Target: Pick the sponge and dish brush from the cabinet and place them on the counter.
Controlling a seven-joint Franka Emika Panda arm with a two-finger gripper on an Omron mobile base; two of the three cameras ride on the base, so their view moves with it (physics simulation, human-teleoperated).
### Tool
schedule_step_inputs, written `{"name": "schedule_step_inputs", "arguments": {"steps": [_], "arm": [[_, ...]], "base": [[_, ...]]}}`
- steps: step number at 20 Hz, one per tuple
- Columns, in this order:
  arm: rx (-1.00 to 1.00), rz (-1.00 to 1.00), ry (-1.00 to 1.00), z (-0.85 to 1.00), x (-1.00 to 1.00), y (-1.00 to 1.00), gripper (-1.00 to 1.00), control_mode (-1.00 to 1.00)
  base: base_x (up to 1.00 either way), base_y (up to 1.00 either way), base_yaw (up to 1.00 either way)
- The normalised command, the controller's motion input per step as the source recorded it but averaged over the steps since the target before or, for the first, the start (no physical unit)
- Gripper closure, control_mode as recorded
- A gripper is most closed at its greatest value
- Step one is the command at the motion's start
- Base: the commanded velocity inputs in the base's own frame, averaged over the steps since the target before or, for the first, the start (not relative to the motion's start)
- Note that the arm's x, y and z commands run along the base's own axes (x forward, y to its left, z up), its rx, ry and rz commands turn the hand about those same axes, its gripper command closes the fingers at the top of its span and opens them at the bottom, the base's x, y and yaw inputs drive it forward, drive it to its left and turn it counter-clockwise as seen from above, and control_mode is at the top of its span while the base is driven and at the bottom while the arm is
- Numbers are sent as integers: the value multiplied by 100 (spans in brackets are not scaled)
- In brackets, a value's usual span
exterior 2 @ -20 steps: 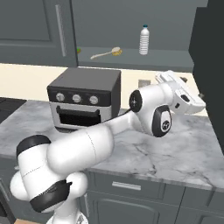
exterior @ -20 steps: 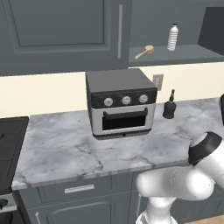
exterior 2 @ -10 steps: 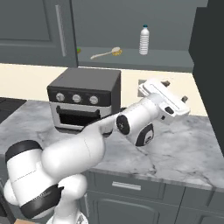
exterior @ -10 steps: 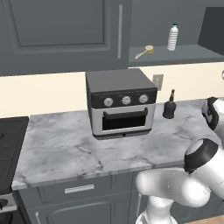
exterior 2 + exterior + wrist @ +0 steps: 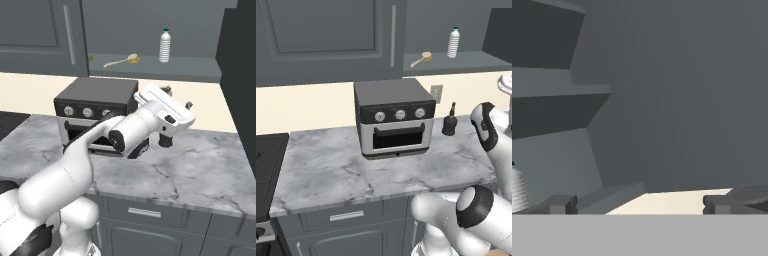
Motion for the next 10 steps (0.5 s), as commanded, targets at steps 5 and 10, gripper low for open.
{"name": "schedule_step_inputs", "arguments": {"steps": [5, 10], "arm": [[18, -1, 12, 81, -13, 2, -100, -100], [17, 0, 22, 78, -40, 3, -100, -100]], "base": [[0, 0, 0], [0, 0, 0]]}}
